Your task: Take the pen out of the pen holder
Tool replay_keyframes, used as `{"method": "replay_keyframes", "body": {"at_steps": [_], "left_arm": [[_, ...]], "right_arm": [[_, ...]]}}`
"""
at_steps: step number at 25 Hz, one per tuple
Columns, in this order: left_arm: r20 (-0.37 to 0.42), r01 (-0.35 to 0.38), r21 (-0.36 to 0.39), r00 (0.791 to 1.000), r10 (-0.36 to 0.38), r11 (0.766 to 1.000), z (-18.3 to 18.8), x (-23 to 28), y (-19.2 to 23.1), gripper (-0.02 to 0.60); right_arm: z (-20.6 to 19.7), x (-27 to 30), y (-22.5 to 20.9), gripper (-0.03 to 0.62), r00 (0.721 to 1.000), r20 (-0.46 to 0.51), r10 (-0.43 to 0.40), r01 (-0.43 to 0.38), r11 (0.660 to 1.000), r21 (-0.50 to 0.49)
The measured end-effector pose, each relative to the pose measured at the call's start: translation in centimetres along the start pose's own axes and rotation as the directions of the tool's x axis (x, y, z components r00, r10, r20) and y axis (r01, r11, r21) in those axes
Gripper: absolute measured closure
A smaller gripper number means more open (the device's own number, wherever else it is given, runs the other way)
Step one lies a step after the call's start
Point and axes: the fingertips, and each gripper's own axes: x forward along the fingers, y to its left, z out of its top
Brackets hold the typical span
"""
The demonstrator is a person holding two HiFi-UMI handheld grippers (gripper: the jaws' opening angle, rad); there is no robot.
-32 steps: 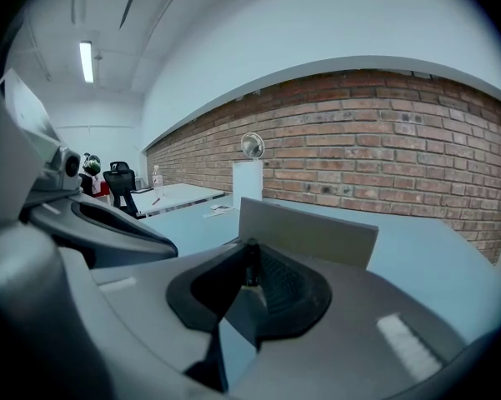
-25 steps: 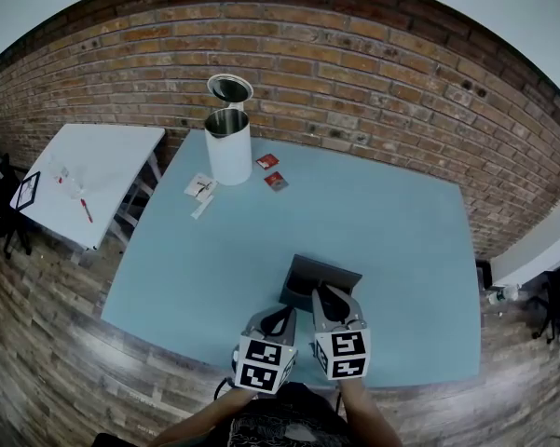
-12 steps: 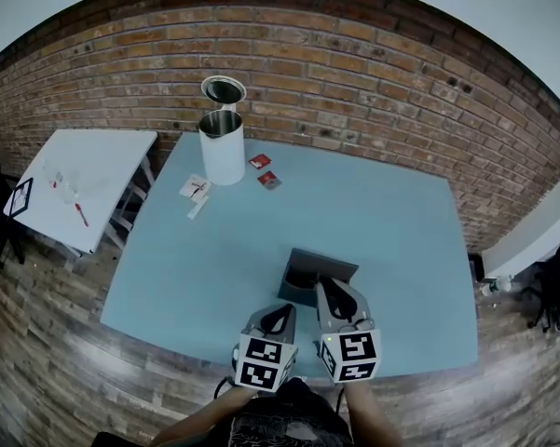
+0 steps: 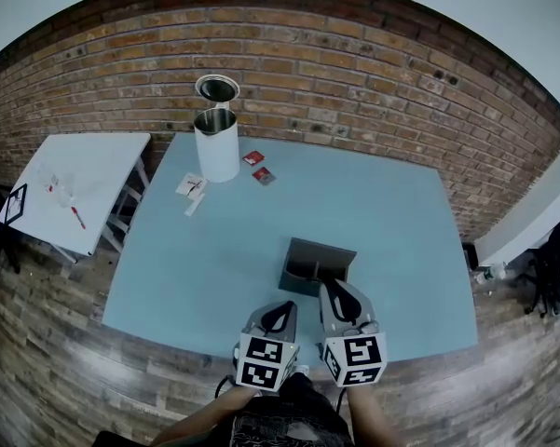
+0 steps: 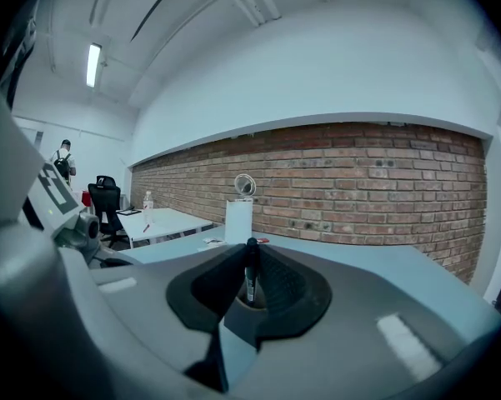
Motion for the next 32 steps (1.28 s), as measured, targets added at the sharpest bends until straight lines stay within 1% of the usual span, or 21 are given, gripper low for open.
{"method": "replay_keyframes", "body": {"at_steps": [5, 15, 21, 32], "left_arm": [[0.022, 0.004, 0.012, 1.000, -0.004, 1.000, 0.2, -1.1, 0.0, 0.584], [0.052, 0.051, 0.031, 0.997, -0.053, 0.998, 0.0, -2.8, -1.4, 0.583], [0.047, 0.059, 0.053, 0.997, -0.062, 0.997, -0.8, -3.9, -2.2, 0.583], [0.049, 0.092, 0.053, 0.994, -0.094, 0.994, -1.9, -4.7, -4.0, 0.583]], "right_arm": [[-1.0, -1.3, 0.8, 0.545, 1.000, -0.011, -0.020, 0.020, 1.000, 0.011], [-2.7, -3.6, 2.2, 0.545, 0.998, -0.037, -0.050, 0.051, 0.998, 0.037], [-4.2, -4.9, 3.0, 0.545, 0.997, -0.055, -0.059, 0.062, 0.997, 0.052], [-6.0, -7.1, 3.5, 0.545, 0.994, -0.087, -0.072, 0.078, 0.995, 0.061]]}}
